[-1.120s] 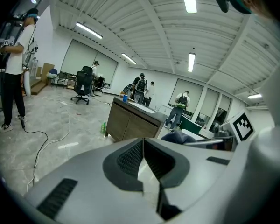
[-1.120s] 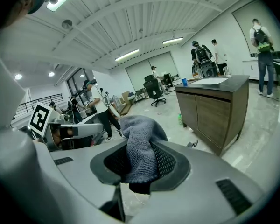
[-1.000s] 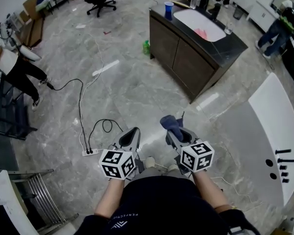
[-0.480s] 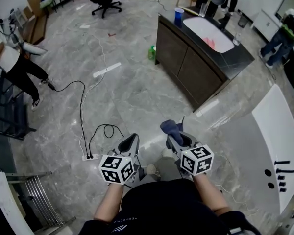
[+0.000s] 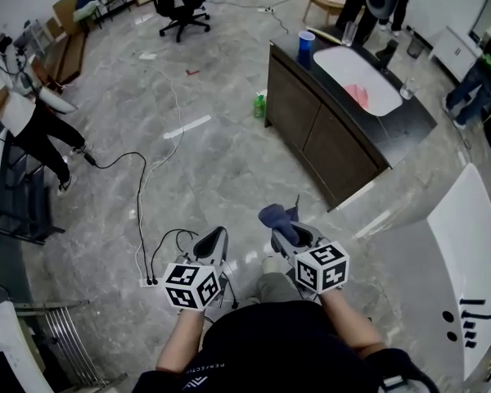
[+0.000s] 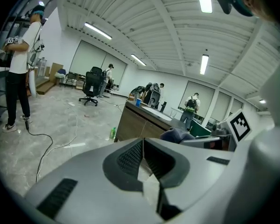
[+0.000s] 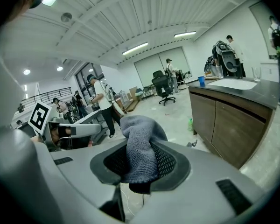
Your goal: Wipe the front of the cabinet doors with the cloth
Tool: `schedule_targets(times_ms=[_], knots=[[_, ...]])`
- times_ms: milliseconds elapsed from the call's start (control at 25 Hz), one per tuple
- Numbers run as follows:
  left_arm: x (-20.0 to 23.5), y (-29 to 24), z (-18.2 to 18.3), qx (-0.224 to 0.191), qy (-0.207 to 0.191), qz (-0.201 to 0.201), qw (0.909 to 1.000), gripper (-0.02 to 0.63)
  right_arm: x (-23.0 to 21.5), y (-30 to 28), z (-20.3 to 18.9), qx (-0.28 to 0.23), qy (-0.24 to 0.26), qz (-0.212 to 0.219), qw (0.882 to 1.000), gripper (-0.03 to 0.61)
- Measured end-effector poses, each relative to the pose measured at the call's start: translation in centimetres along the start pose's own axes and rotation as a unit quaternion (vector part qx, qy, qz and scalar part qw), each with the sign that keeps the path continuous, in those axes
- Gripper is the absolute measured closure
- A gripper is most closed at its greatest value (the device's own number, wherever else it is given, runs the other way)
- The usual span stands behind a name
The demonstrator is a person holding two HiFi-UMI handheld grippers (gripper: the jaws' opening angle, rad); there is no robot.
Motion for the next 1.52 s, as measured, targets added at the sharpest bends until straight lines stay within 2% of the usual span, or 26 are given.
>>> schedule_targets(times_ms=[280, 560, 800, 1160, 1520], knots=[[-0.1, -5.4, 3.7, -0.01, 0.008, 0.012, 0.9998, 0.598, -4.8, -2.8, 4.4, 0.005, 0.022, 0.021, 1.0, 0.462], [0.5, -9.1, 5.6, -0.011, 0.011, 0.026, 0.9995, 0.598, -7.9, -5.5, 6.4, 0.011, 0.02, 0.042, 0.999, 0.462], [0.8, -11.2, 6.6, -0.008, -0.005, 0.022, 0.9997, 0.598, -9.8, -7.5, 7.5, 0.01, 0.016, 0.046, 0.999, 0.462], [5.0, -16.0, 10.7, -0.002, -0.017, -0.014, 0.9998, 0.598, -10.9, -13.0, 11.2, 0.005, 0.015, 0.017, 1.0, 0.462], [12.8, -19.6, 15.2, 0.013, -0.018, -0.032, 0.9992, 0.598, -11.1, -20.2, 14.9, -0.007, -0.009, -0.008, 1.0, 0.462]])
Point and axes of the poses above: the fingertips, and each gripper's own axes: y backward along the fingers, x to its left, z out of its top, the point moved 4 cm from there along y, backward along the fingers, and after that the axes turned 9 degrees about z, right-handed, at the moved point
